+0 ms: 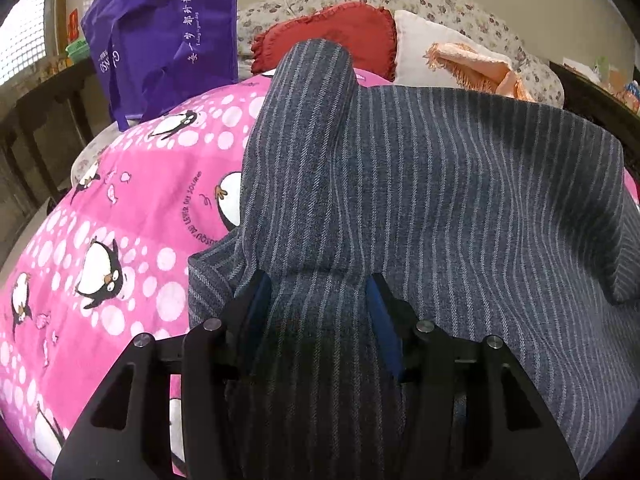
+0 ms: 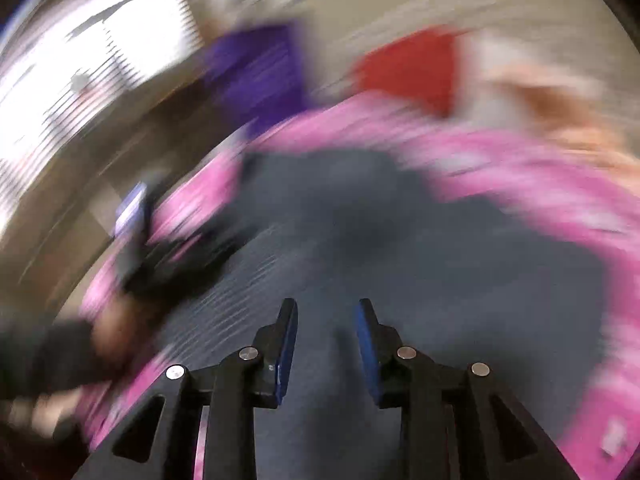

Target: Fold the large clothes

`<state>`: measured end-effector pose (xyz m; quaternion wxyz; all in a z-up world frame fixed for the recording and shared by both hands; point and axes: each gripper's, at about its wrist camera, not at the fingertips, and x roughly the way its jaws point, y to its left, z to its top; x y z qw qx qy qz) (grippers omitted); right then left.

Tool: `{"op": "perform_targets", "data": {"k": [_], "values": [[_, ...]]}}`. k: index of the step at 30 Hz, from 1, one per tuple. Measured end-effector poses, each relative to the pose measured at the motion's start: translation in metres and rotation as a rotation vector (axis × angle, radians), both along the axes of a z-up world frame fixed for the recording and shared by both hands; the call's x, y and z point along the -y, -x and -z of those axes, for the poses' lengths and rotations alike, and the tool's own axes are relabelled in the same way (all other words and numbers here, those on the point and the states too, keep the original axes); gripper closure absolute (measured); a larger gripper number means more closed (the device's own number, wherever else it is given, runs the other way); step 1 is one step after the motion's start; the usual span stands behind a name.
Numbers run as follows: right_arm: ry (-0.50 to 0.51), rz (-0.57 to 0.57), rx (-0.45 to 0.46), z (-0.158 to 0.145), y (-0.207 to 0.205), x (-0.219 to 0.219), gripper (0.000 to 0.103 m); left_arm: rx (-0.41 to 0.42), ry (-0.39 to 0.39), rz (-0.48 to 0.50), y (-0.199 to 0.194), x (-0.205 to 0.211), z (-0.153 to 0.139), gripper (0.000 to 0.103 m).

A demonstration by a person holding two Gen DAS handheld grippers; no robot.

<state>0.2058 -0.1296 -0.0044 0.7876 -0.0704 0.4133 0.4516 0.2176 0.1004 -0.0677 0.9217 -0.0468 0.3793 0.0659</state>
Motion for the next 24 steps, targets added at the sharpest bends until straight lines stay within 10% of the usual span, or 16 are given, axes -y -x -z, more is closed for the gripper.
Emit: {"op": "perform_targets", "data": {"k": [3,5,9,24], "values": [[0.083,-0.069,-0.041,0.032,-0.013,-0.031,0.075,-0.002,0.010,0.001,0.000,-0.002,0.001,0.053],[0.118,0.110,-0.030,0.039,-0.040,-0.010,0.087,-0.007,0.007,-0.002,-0.001,-0.001,0.002,0.053],[-0.019,0.756,0.115,0.007,-0.083,0.090,0.078,-0.010,0.006,-0.003,-0.001,-0.001,0.002,0.053],[0.101,0.709,0.123,-0.008,0.065,0.164,0.075,-0.071,0.020,0.038,0.026,-0.007,-0.039,0.052]]}}
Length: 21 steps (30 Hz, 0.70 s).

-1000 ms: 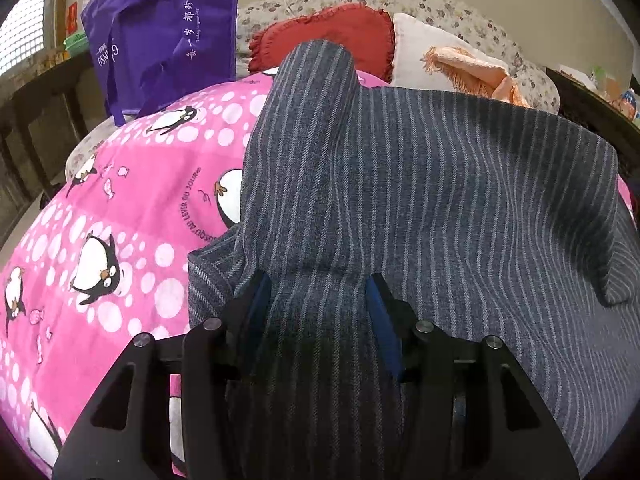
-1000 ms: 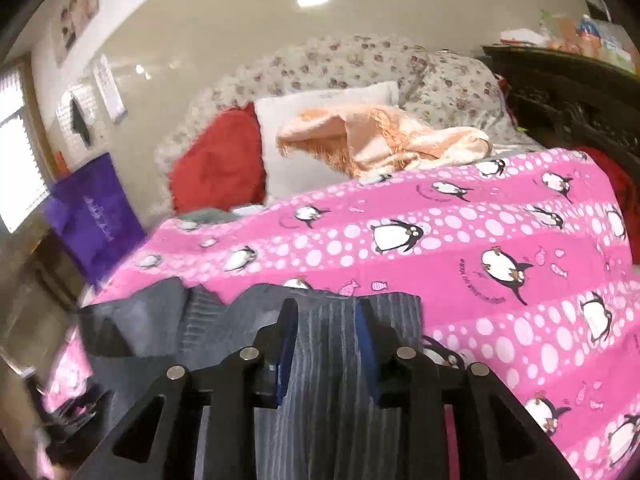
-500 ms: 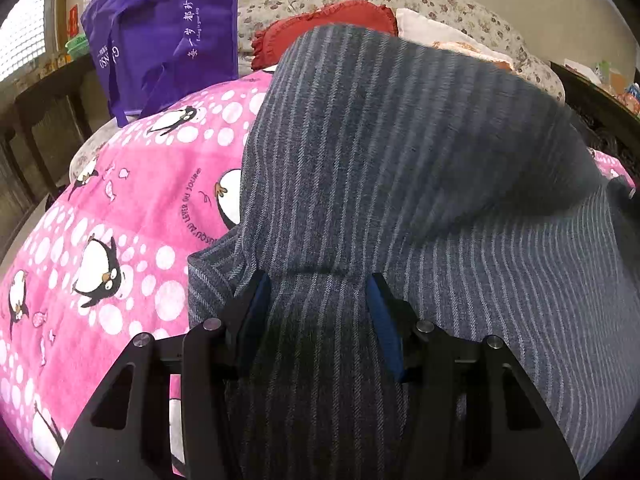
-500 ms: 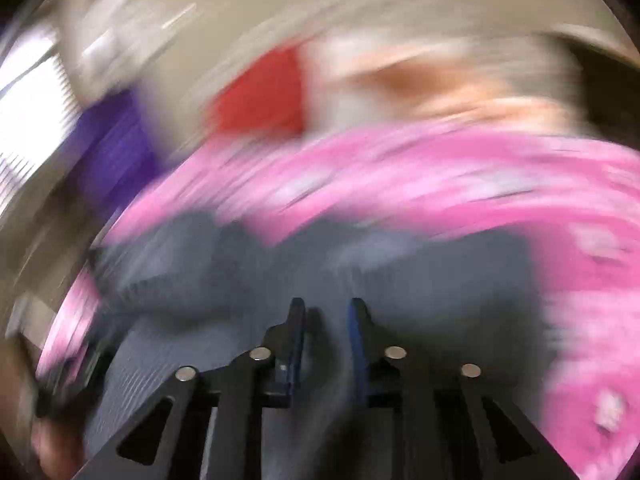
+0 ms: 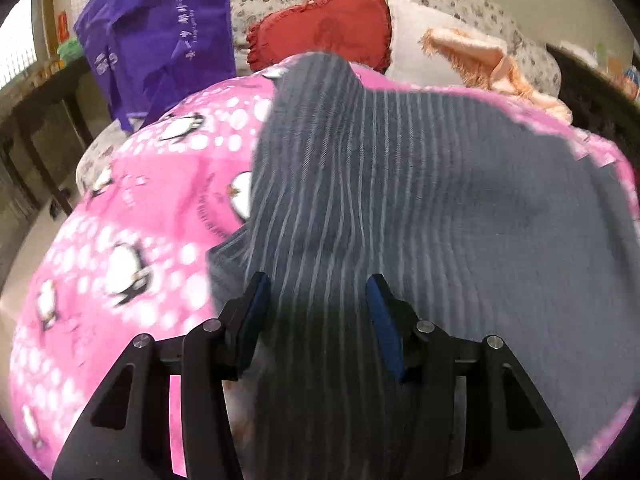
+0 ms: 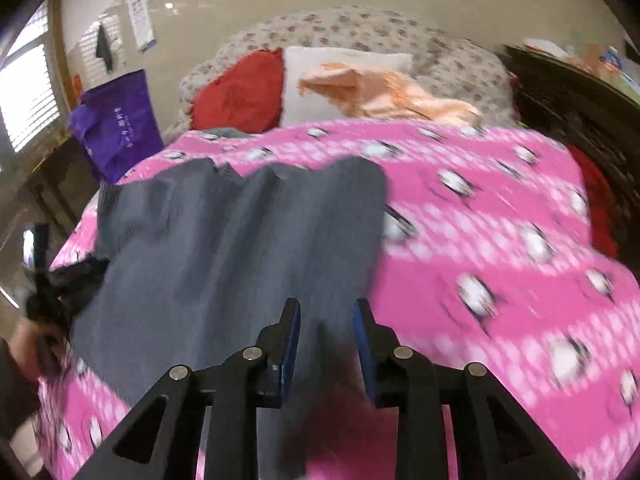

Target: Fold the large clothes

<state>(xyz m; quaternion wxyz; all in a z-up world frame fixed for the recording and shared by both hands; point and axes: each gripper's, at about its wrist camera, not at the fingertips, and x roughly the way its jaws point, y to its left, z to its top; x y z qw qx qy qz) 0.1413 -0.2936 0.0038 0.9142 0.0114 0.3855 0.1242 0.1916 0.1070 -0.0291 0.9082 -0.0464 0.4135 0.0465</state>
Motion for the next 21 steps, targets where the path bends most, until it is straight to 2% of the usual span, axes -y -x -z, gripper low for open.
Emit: {"op": "perform_targets", "data": {"k": [2,3,4,5,6,9,12,13,16,18,20,21], "values": [[-0.094,0.024,-0.022,0.007,0.025,0.029,0.065,0.042,0.051,0.015,0.027,-0.012,-0.016,0.049],[-0.145,0.036,-0.032,0.012,0.034,0.040,0.060,0.057,0.066,0.011,0.043,-0.019,-0.021,0.032],[-0.212,0.054,-0.046,0.022,0.048,0.052,0.046,0.069,0.076,-0.009,0.065,-0.030,-0.023,0.018],[-0.256,0.068,-0.054,0.030,0.058,0.059,0.033,0.074,0.085,-0.039,0.083,-0.039,-0.021,0.017],[-0.294,0.076,-0.057,0.036,0.067,0.063,0.030,0.078,0.098,-0.063,0.097,-0.047,-0.017,0.017],[-0.415,0.059,-0.085,0.059,0.087,0.061,0.029,0.035,0.187,-0.130,0.135,-0.071,0.008,0.017],[-0.468,0.051,-0.110,0.074,0.088,0.046,0.029,-0.026,0.272,-0.176,0.153,-0.082,0.035,0.017],[-0.478,0.048,-0.127,0.079,0.085,0.041,0.029,-0.018,0.280,-0.180,0.156,-0.081,0.039,0.017],[-0.517,0.061,-0.160,0.095,0.073,0.025,0.029,0.023,0.283,-0.168,0.152,-0.071,0.034,0.017],[-0.565,0.067,-0.174,0.101,0.064,0.019,0.025,0.037,0.316,-0.143,0.140,-0.067,0.033,0.017],[-0.616,0.068,-0.167,0.107,0.054,0.013,0.016,0.050,0.323,-0.116,0.129,-0.060,0.034,0.017],[-0.633,0.070,-0.158,0.108,0.050,0.012,0.015,0.051,0.325,-0.101,0.120,-0.056,0.038,0.017]]}}
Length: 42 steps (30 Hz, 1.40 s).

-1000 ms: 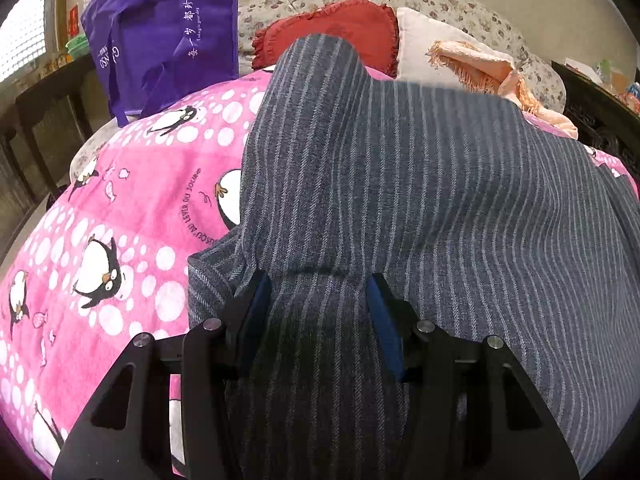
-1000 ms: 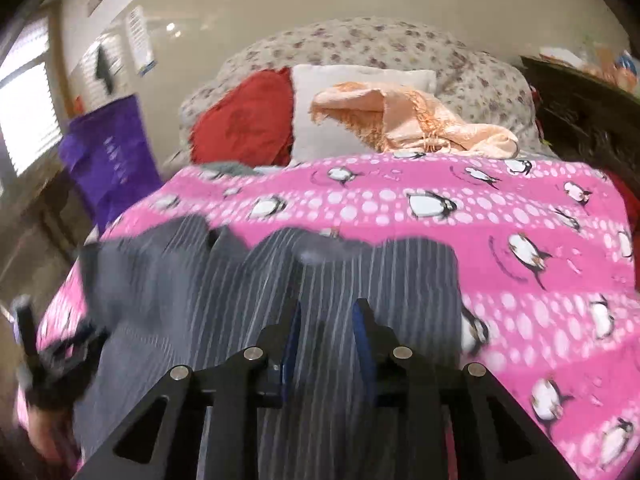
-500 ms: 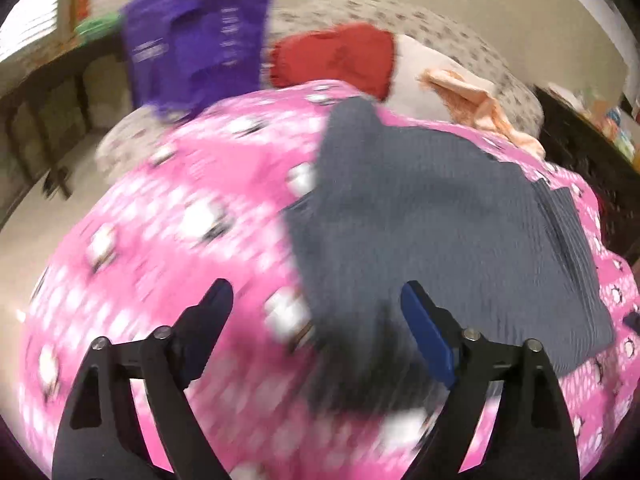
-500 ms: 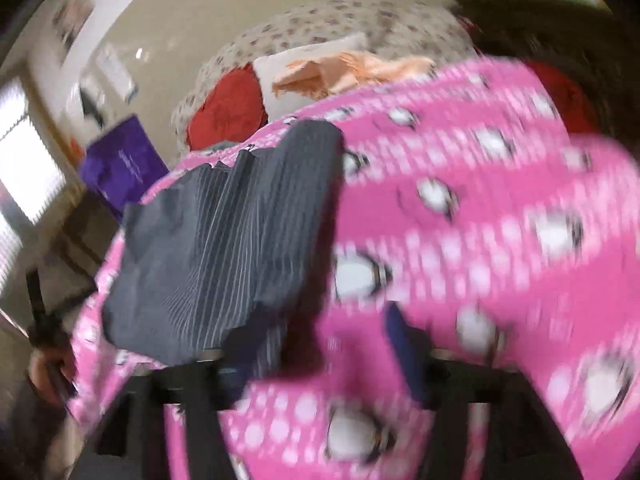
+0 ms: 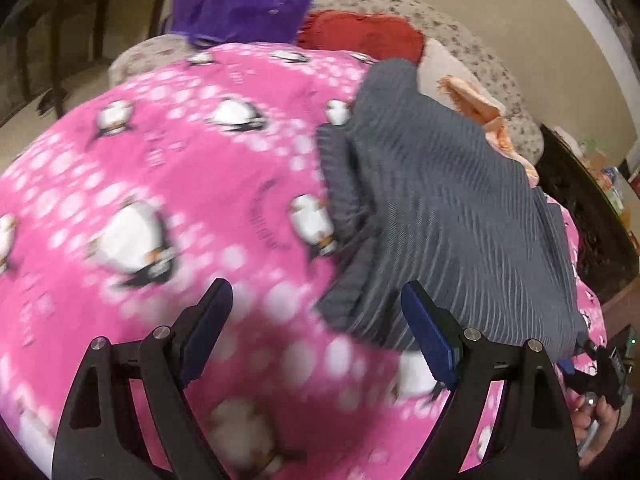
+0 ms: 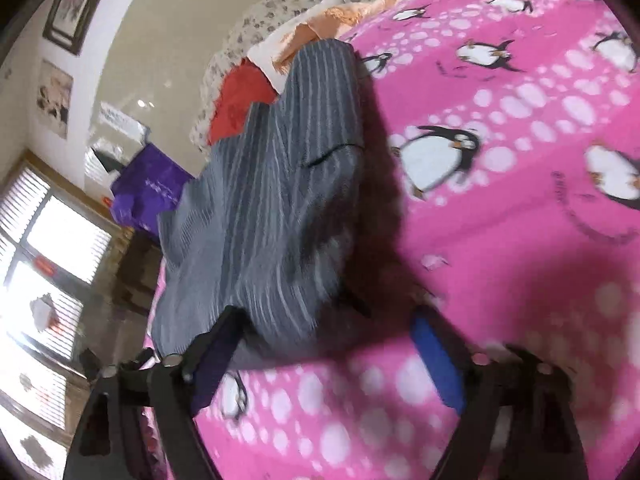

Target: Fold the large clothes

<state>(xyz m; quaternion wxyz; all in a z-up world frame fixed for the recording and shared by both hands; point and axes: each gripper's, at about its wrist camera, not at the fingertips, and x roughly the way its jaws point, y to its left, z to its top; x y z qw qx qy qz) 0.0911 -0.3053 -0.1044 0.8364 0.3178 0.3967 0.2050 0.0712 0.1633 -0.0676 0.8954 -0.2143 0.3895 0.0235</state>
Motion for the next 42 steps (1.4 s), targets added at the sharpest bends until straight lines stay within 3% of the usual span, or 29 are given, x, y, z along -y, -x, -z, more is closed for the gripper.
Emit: {"op": "perform_targets", "data": {"k": [3,4,8,12,13,15,17,20,22,27,29,31,34,37,42], "values": [[-0.051,0.022,0.030,0.002,-0.013,-0.004,0.012,0.001,-0.034,0.035,-0.023,0.012,0.007,0.003],[-0.071,-0.001,0.051,0.001,-0.018,-0.008,0.015,0.004,-0.015,0.087,-0.031,0.018,0.006,0.003],[-0.085,-0.129,0.104,0.002,-0.037,-0.027,0.043,0.006,0.065,0.218,-0.055,0.025,0.005,0.005],[-0.151,-0.121,0.098,0.011,-0.043,-0.018,0.050,0.009,0.204,0.216,-0.054,0.012,0.011,0.050],[-0.143,-0.126,0.098,0.011,-0.045,-0.020,0.050,0.005,0.218,0.214,-0.052,0.011,0.013,0.057],[-0.086,-0.146,0.090,0.008,-0.049,-0.029,0.055,0.005,0.180,0.195,-0.048,0.015,0.013,0.062],[-0.061,-0.172,0.078,0.001,-0.048,-0.033,0.075,-0.010,0.171,0.188,-0.044,0.020,0.006,0.072],[-0.085,-0.224,0.096,-0.016,-0.034,-0.029,0.082,-0.009,0.163,0.205,-0.029,0.025,-0.011,0.079],[-0.071,-0.242,0.093,-0.027,-0.016,-0.027,0.082,-0.002,0.170,0.235,-0.009,0.027,-0.023,0.079],[-0.191,-0.245,-0.080,-0.011,0.037,-0.004,0.080,-0.032,0.242,0.318,0.062,0.025,-0.025,0.078],[-0.207,-0.225,-0.138,0.003,0.055,0.005,0.067,-0.066,0.206,0.327,0.083,0.029,-0.017,0.074],[-0.172,-0.173,-0.169,0.013,0.068,0.014,0.055,-0.091,0.168,0.320,0.097,0.031,-0.005,0.059],[-0.171,-0.067,-0.178,0.013,0.085,0.034,0.055,-0.065,0.196,0.271,0.102,0.022,-0.002,0.044],[-0.014,0.004,-0.110,-0.019,0.093,0.037,0.055,-0.057,0.175,0.257,0.099,0.023,-0.003,0.035],[0.374,0.033,0.183,-0.094,0.092,-0.018,0.055,-0.057,0.188,0.247,0.094,0.028,0.003,0.029]]}}
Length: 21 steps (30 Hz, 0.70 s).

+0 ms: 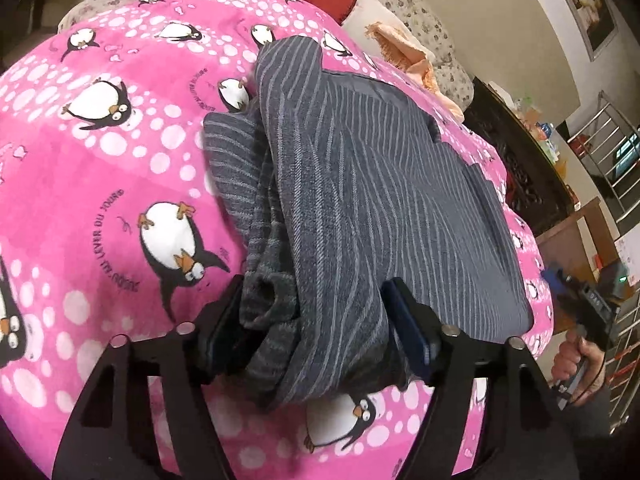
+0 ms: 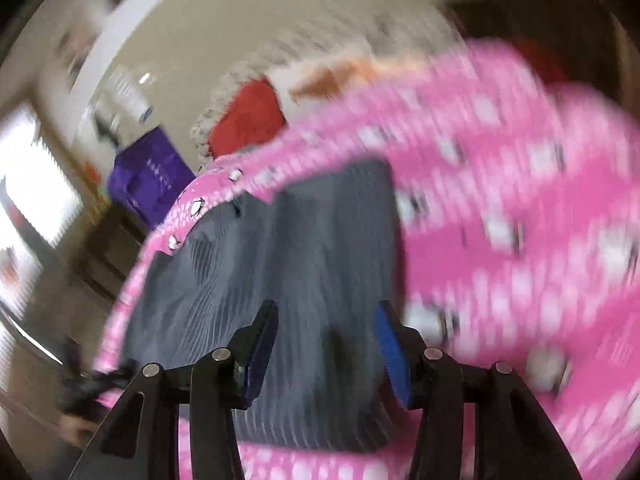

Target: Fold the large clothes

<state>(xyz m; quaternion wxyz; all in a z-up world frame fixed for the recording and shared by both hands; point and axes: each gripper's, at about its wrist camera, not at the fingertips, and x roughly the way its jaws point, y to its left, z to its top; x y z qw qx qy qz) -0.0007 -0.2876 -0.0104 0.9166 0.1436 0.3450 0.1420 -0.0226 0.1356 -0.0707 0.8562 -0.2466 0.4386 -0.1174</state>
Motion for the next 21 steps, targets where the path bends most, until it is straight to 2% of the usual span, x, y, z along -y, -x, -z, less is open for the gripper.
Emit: {"op": "perform_targets", "data": {"k": [2,4,5,7,9,10,12,13,15,17,19,21], "values": [[0.128,-0.060,0.064,-0.009,-0.007,-0.035,0.055,0.008,0.011,-0.016,-0.003,0.000,0.003,0.028],[0.198,-0.125,0.065,-0.006,-0.023,-0.066,0.055,0.024,0.020,-0.042,-0.007,0.000,0.005,0.026],[0.240,-0.131,0.055,0.001,-0.035,-0.080,0.061,0.030,0.017,-0.050,-0.007,0.001,0.005,0.026],[0.259,-0.131,-0.028,0.021,-0.054,-0.080,0.074,0.044,0.011,-0.063,-0.005,0.003,0.005,0.026],[0.346,-0.116,-0.101,0.048,-0.076,-0.080,0.074,0.050,0.020,-0.067,-0.002,0.002,0.006,0.026],[0.341,-0.119,-0.127,0.063,-0.084,-0.074,0.073,0.052,0.036,-0.070,0.000,0.000,0.007,0.026],[0.240,-0.113,-0.090,0.071,-0.080,-0.057,0.072,0.054,0.082,-0.079,0.005,-0.005,0.010,0.026],[0.227,-0.114,-0.085,0.072,-0.079,-0.053,0.072,0.052,0.102,-0.084,0.007,-0.006,0.011,0.026],[0.260,-0.116,-0.032,0.074,-0.071,-0.054,0.071,0.041,0.148,-0.087,0.014,-0.008,0.012,0.026],[0.292,-0.106,0.005,0.075,-0.065,-0.060,0.070,0.037,0.158,-0.087,0.017,-0.008,0.012,0.026],[0.291,-0.105,0.006,0.074,-0.066,-0.060,0.070,0.018,0.141,-0.064,0.009,-0.008,0.010,0.026],[0.280,-0.106,0.007,0.075,-0.064,-0.057,0.070,-0.005,0.161,-0.068,-0.007,-0.018,0.008,0.026]]}}
